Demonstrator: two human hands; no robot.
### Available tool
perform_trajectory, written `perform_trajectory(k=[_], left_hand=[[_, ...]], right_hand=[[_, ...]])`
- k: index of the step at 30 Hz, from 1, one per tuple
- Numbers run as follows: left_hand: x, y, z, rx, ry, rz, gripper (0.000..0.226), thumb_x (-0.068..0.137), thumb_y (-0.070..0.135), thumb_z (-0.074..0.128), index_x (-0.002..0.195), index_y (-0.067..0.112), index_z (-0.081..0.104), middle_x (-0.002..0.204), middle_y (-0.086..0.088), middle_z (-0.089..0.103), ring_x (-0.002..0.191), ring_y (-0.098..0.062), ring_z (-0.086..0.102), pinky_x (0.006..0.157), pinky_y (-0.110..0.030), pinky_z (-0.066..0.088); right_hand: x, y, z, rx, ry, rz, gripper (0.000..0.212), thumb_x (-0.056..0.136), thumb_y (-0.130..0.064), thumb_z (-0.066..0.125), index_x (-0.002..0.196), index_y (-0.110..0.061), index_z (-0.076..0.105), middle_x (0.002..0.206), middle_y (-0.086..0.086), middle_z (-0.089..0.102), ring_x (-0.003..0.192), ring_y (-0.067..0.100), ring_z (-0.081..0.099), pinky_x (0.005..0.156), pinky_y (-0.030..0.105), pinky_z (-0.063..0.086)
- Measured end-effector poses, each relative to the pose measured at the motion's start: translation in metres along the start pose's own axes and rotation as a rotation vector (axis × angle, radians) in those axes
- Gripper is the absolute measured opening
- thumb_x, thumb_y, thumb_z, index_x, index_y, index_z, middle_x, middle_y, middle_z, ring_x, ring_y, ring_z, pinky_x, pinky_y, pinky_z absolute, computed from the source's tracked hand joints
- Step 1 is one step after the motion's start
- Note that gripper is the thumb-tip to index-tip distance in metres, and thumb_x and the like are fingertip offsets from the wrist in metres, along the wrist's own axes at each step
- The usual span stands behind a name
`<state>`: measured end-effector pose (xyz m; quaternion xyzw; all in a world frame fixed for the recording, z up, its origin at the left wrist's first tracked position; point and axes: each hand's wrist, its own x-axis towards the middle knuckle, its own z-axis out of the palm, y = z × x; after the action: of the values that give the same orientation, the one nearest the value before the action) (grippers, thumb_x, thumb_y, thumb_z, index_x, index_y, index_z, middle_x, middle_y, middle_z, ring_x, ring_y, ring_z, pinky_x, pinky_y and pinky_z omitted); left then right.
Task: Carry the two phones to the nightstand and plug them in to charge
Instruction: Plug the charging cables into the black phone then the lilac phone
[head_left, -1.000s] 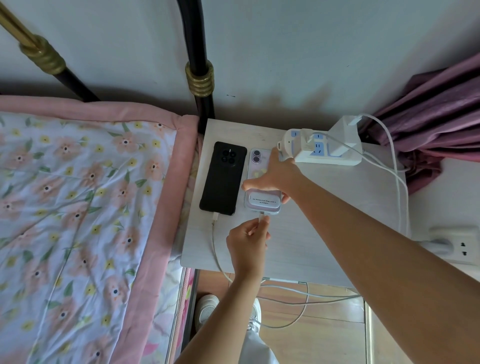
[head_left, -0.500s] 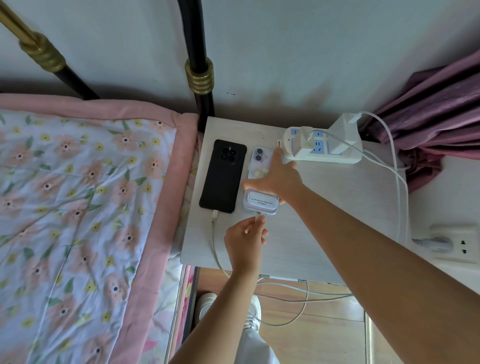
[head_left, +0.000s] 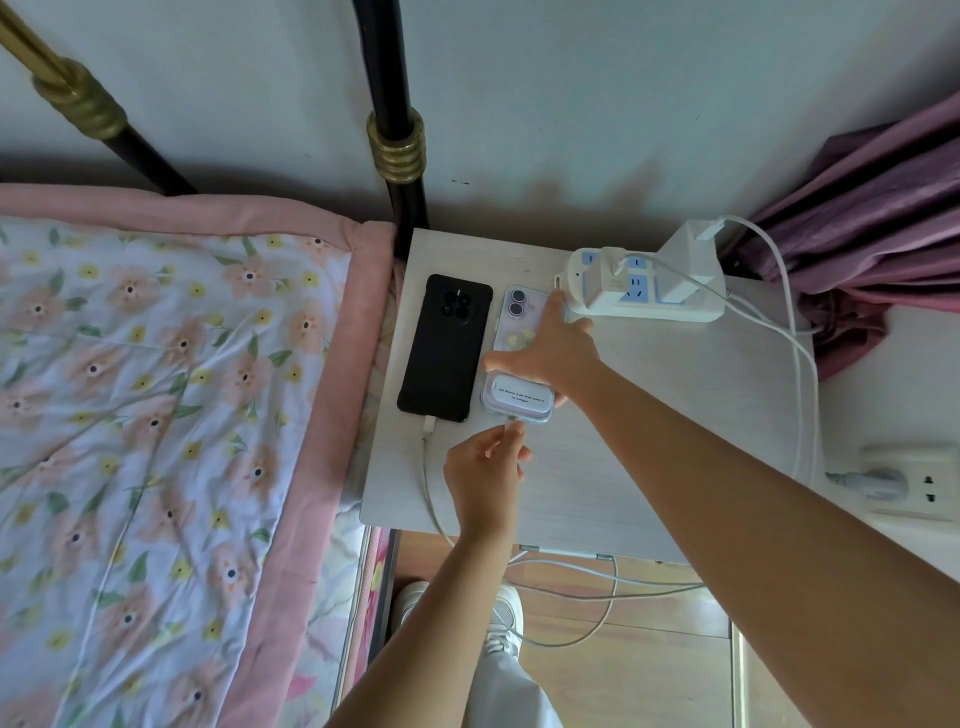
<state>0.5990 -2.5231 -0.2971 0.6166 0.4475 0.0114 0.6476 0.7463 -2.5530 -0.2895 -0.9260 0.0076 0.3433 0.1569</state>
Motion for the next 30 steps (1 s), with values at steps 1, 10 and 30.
perform_trajectory(k=[1, 10, 30], left_hand=[[0.0, 0.001, 0.0, 0.004, -0.002, -0.009, 0.03, 0.086, 0.025, 0.065, 0.062, 0.008, 0.069, 0.052, 0.001, 0.063, 0.041, -0.005, 0.047, 0.052, -0.018, 0.043], [-0.006, 0.015, 0.0, 0.004, -0.014, 0.046, 0.029, 0.087, 0.024, 0.064, 0.064, 0.007, 0.07, 0.053, 0.0, 0.064, 0.043, -0.006, 0.049, 0.047, -0.009, 0.041], [-0.011, 0.042, -0.004, -0.029, 0.023, 0.094, 0.026, 0.086, 0.023, 0.065, 0.065, 0.008, 0.07, 0.053, 0.001, 0.064, 0.042, -0.007, 0.048, 0.045, -0.011, 0.041]], right_hand=[[0.001, 0.0, 0.0, -0.002, -0.002, 0.001, 0.12, 0.068, -0.06, 0.072, 0.15, -0.022, -0.007, 0.132, 0.02, 0.031, 0.087, 0.023, 0.046, 0.064, 0.03, 0.047], [0.003, -0.012, -0.018, -0.069, -0.094, 0.051, 0.126, 0.06, -0.062, 0.074, 0.15, -0.022, -0.004, 0.135, 0.021, 0.036, 0.087, 0.028, 0.06, 0.052, 0.033, 0.056], [-0.004, -0.034, -0.045, -0.006, -0.369, 0.101, 0.039, 0.08, -0.052, 0.064, 0.085, -0.016, 0.047, 0.089, 0.008, 0.06, 0.071, 0.021, 0.065, 0.056, 0.029, 0.055]])
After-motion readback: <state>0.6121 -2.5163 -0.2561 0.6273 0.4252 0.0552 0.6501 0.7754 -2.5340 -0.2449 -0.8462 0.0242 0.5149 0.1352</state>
